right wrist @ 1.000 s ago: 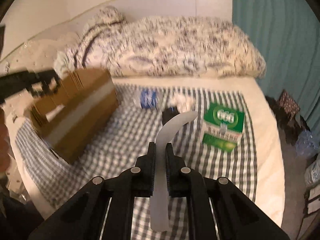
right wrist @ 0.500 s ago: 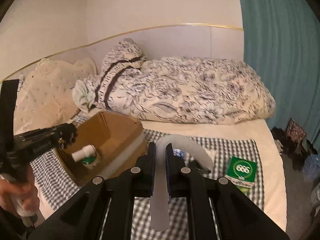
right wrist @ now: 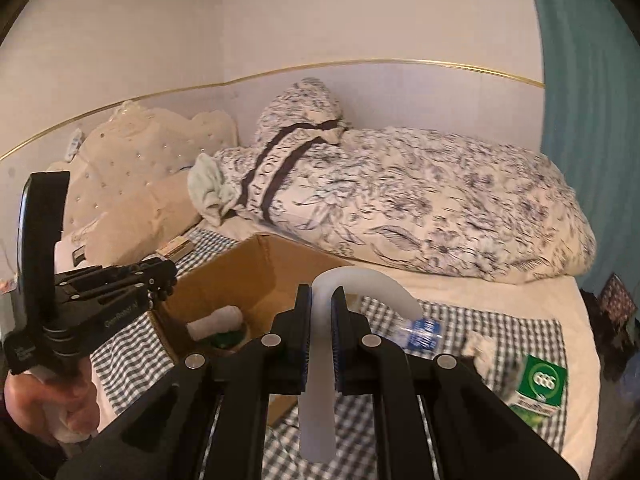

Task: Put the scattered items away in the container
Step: 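Carry the bracelet and the white strip over the cardboard box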

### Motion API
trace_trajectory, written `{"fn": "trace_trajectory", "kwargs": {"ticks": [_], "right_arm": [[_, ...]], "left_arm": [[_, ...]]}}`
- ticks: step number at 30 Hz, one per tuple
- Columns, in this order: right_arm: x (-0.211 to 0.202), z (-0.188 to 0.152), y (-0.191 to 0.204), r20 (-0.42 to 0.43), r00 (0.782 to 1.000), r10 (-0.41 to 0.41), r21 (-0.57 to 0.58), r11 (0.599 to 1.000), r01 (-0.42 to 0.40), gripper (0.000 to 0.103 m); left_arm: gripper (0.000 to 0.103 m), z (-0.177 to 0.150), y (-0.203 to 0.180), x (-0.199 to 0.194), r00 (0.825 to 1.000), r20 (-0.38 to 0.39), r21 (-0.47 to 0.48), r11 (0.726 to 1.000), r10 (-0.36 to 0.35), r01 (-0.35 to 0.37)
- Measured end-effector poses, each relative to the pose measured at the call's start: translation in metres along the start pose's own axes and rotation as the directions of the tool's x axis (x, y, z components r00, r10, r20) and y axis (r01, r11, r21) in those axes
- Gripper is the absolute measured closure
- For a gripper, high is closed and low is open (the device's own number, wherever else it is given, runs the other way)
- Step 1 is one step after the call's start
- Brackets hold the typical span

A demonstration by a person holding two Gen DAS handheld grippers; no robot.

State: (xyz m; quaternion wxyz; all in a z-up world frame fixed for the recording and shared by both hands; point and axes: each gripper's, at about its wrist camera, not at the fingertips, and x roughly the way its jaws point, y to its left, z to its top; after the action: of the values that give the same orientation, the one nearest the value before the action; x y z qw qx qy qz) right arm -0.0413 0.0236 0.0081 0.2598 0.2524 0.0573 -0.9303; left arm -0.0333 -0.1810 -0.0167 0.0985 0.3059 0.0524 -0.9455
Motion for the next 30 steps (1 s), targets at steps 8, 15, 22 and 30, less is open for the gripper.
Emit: {"fn": "trace_trajectory", "kwargs": {"ticks": [8,15,22,30], "right_arm": [[0.035,0.014,0.039,-0.003,0.998,0.068,-0.058,0.996,-0.068,0.095],[0.068,0.018,0.062,-0.022,0.993,0.114,-0.090,0.989,-0.115,0.094],[0.106,0.013,0.076,-0.079,0.986,0.146,-0.113,0.982,-0.154,0.094],[0.152,-0.005,0.078,-0.179,0.972,0.152,-0.099,0.980,-0.171,0.093]], "left_arm": [[0.092,-0.001,0.023,0.026,0.999,-0.024,0.009,1.000,0.030,-0.030],[0.092,-0.009,0.035,0.056,0.997,-0.071,0.017,0.999,0.040,-0.039],[0.092,-0.011,0.040,0.079,0.994,-0.105,0.000,1.000,0.018,-0.018],[0.092,-0.019,0.048,0.111,0.987,-0.161,-0.016,1.000,-0.001,-0.002]]}}
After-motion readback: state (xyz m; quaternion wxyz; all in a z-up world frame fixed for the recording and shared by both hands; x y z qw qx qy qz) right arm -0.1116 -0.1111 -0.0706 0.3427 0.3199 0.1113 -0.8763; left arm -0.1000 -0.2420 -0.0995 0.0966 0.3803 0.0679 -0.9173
